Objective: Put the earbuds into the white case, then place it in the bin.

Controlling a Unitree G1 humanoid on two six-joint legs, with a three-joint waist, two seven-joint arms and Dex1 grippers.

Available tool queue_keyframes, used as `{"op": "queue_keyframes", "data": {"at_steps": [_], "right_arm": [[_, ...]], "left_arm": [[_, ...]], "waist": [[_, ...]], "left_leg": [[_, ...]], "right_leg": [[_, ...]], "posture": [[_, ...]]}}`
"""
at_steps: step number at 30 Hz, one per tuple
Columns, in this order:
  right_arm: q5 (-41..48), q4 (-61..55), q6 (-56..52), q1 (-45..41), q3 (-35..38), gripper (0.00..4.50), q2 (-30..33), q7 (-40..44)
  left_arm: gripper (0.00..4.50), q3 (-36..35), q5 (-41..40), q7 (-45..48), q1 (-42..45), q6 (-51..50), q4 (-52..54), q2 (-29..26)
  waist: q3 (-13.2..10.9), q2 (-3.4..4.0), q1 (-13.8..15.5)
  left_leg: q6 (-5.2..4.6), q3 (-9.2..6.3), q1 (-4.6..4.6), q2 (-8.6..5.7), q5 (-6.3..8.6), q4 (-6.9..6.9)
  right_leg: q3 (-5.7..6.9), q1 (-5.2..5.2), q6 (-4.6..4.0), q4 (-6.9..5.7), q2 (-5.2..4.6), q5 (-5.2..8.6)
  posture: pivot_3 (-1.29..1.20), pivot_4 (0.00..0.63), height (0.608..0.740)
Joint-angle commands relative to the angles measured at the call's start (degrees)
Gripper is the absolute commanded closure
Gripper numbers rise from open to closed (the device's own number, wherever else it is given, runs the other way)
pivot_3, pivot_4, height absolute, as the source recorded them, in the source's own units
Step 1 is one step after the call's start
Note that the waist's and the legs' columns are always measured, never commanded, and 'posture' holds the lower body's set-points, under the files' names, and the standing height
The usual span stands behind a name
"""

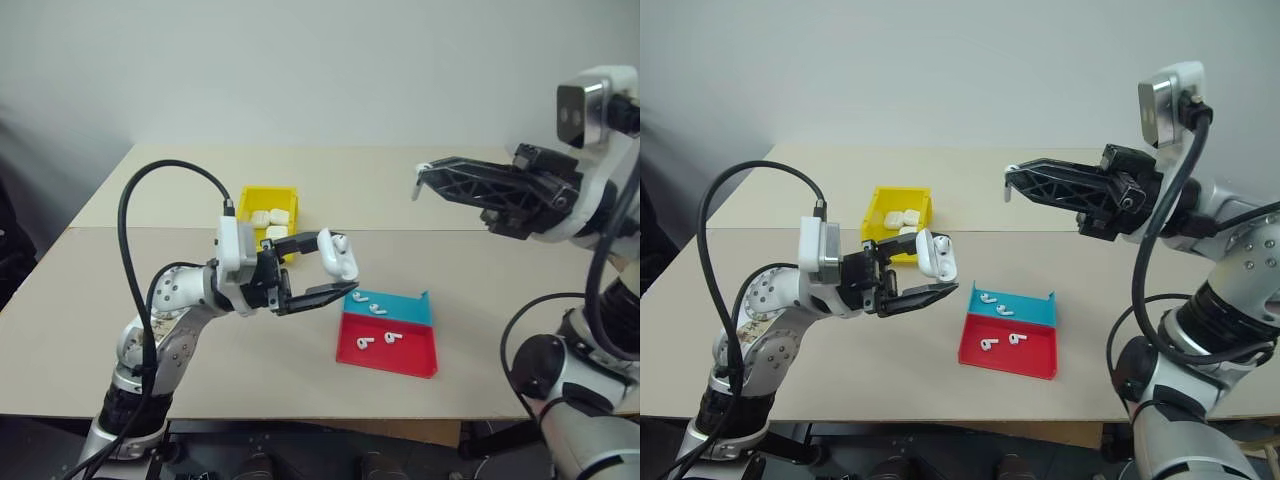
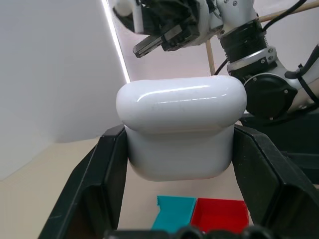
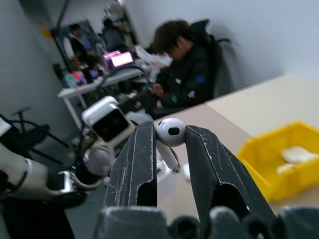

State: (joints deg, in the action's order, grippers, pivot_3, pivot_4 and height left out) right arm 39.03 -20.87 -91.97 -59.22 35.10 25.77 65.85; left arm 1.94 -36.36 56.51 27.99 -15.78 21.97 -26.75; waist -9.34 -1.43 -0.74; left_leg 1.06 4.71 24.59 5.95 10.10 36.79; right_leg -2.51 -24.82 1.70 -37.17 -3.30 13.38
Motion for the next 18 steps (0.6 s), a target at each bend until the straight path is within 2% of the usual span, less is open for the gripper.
{"op": "queue_keyframes", "data": {"at_steps": [1, 4, 7, 18], "right_arm": [[10.38, -3.11, -0.53, 1.3, 3.69, 3.58, -4.63, -7.74], [16.06, -8.98, -0.53, 5.18, 3.74, 3.58, -9.44, -12.37], [19.26, -10.41, 0.14, 6.7, 2.62, 3.58, -10.91, -16.59], [28.49, -10.71, 8.37, 13.53, -4.48, 3.58, -5.65, -25.19]], "left_arm": [[1.69, 0.04, -1.48, -0.64, 2.3, -0.73, 0.57, 1.0], [1.69, -0.04, -1.48, -0.73, 3.23, -0.73, 0.54, 1.8], [1.69, -0.04, -1.69, -0.69, 3.22, -1.07, 1.04, 1.86], [1.69, -0.18, -1.98, -0.25, 3.42, -0.6, 1.02, 2.37]], "waist": [[0.0, 0.0, -0.09], [0.01, 0.01, -0.06], [0.01, 0.01, -0.06], [0.01, 0.01, -0.15]], "left_leg": [[0.0, -0.01, 0.0, 0.0, 0.0, 0.0], [-0.01, -0.11, 0.0, 0.0, 0.0, -0.02], [-0.01, -0.1, 0.04, -0.03, 0.0, 0.0], [-0.01, -0.15, -0.3, -0.03, 0.0, 0.01]], "right_leg": [[0.0, 0.0, 0.0, 0.0, 0.0, 0.0], [0.04, 0.05, 0.01, 0.0, 0.03, 0.01], [0.03, 0.04, 0.04, 0.01, 0.0, 0.0], [0.06, 0.42, 0.07, 0.08, 0.0, 0.01]], "posture": [[0.0, 0.15, 0.74], [0.0, 0.15, 0.74], [0.0, 0.15, 0.74], [0.0, 0.15, 0.74]]}}
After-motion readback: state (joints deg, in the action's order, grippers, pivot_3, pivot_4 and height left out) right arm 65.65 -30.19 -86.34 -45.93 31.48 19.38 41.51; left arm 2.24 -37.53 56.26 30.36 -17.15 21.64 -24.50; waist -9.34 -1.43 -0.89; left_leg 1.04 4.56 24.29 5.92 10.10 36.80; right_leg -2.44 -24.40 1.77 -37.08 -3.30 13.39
